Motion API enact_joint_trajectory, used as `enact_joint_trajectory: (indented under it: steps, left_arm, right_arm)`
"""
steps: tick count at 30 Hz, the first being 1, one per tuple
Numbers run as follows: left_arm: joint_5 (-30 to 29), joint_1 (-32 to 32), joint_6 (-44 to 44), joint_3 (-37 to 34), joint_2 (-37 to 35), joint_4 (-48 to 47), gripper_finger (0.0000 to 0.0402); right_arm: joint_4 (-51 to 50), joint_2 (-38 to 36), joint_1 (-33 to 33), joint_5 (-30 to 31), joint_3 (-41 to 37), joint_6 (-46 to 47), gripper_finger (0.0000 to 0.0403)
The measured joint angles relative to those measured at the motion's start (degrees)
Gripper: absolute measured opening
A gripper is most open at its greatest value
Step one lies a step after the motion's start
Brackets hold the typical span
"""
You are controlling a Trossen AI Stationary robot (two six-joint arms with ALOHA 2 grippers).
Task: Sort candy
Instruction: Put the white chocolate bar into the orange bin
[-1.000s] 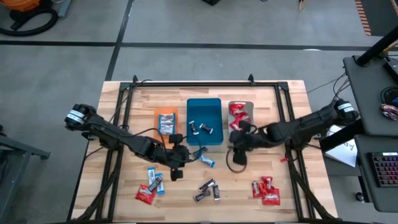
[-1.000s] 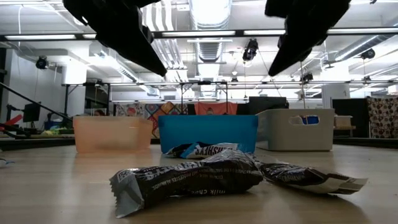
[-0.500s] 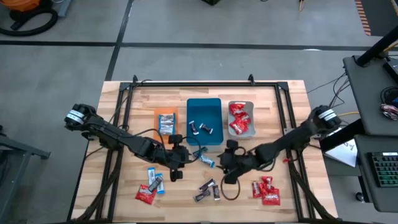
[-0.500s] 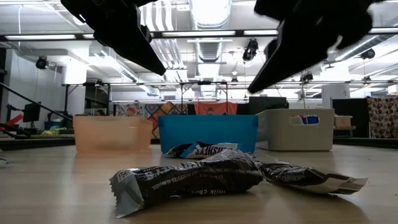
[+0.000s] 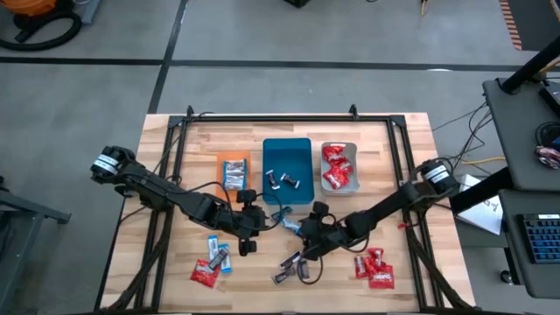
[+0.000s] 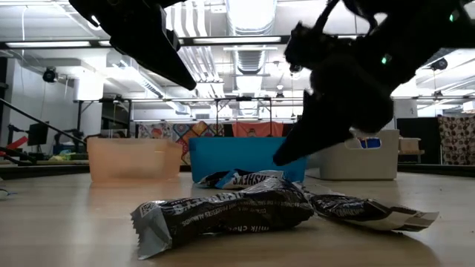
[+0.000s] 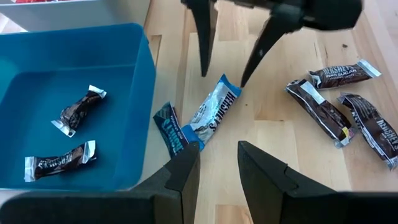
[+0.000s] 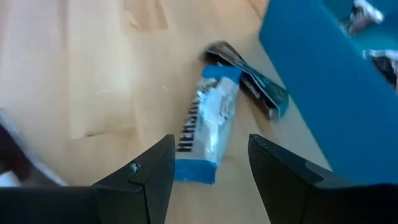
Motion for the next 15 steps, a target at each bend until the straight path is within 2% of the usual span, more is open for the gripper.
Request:
enact_joint_trajectory:
  steps: [11, 15]
  left_arm:
    - [-3.3, 0.0, 0.0, 0.0, 0.2, 0.9, 0.0093]
    - [-3.4, 0.0, -0.2, 0.0, 0.2, 1.2, 0.0093]
  right_arm:
    - [6.1, 6.4, -0.7, 0.3, 0.0, 4.5, 0.0191]
    - [6.1, 6.3, -0.9, 0.0, 0.1, 4.5, 0.0161]
